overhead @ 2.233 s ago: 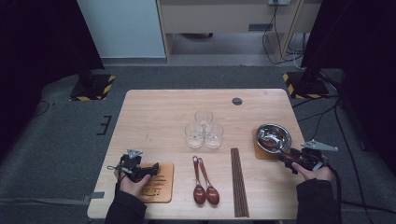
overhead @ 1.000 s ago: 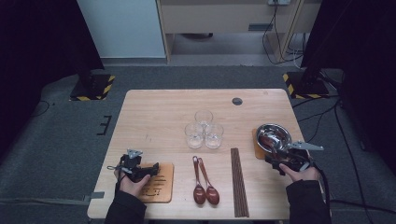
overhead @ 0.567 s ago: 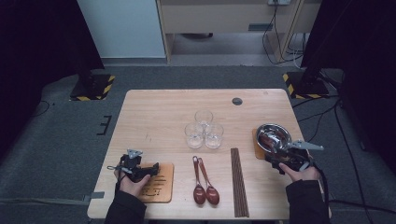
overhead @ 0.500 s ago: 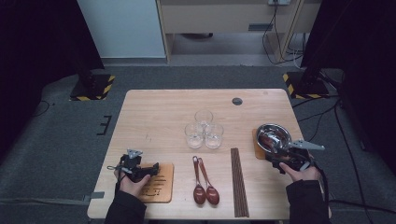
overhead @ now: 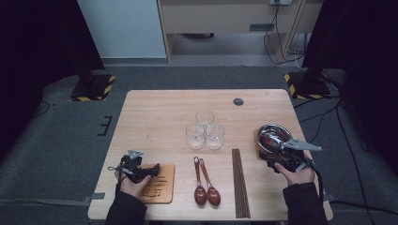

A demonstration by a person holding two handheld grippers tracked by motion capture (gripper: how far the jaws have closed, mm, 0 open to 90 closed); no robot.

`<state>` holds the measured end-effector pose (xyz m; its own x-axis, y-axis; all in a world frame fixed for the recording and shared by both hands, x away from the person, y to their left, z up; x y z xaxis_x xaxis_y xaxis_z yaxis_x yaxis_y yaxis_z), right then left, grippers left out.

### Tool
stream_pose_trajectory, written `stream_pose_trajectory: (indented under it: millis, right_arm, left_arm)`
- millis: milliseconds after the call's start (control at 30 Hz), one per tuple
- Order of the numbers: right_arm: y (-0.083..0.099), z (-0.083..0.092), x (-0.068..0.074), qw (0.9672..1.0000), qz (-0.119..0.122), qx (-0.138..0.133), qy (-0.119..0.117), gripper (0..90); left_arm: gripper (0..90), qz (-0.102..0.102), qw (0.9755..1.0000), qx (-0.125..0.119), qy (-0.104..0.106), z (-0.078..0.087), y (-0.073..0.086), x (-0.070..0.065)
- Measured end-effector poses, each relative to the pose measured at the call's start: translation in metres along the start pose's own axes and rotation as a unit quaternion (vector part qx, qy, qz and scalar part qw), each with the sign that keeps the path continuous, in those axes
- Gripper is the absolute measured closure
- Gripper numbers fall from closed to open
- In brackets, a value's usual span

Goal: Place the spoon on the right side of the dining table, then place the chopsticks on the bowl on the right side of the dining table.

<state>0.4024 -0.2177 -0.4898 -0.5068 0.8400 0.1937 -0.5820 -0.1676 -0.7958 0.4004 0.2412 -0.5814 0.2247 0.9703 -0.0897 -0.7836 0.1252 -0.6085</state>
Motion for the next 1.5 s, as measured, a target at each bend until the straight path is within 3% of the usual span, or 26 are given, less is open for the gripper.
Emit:
stream_pose_trajectory:
  millis: [367,1000,1500]
  right_arm:
    - [0.012,-0.019,0.015,0.9994,0.018,0.029,-0.006,50.4]
    - [0.029,-0.035,0.029,0.9978,0.038,0.053,-0.004,56.1]
    - [0.047,-0.050,0.032,0.9946,0.048,0.092,-0.004,60.3]
  left_arm:
    - [1.5,0.000,1.0000,0.000,0.000,0.000,0.000,0.000]
    - [1.5,0.000,1.0000,0.000,0.000,0.000,0.000,0.000]
    - [1.4,-0.001,1.0000,0.000,0.000,0.000,0.000,0.000]
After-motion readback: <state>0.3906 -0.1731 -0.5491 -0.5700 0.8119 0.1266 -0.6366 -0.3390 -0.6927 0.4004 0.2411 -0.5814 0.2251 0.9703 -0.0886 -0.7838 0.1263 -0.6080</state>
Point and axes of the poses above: each handheld gripper's, and its own axes: z roughly backward along the jaws, y roughly out of its underside, x roughly to its left, the point moved 7 cm from there along -z, roughly forward along the jaws, and after that the axes turned 5 degrees about x, right-handed, at the moved point
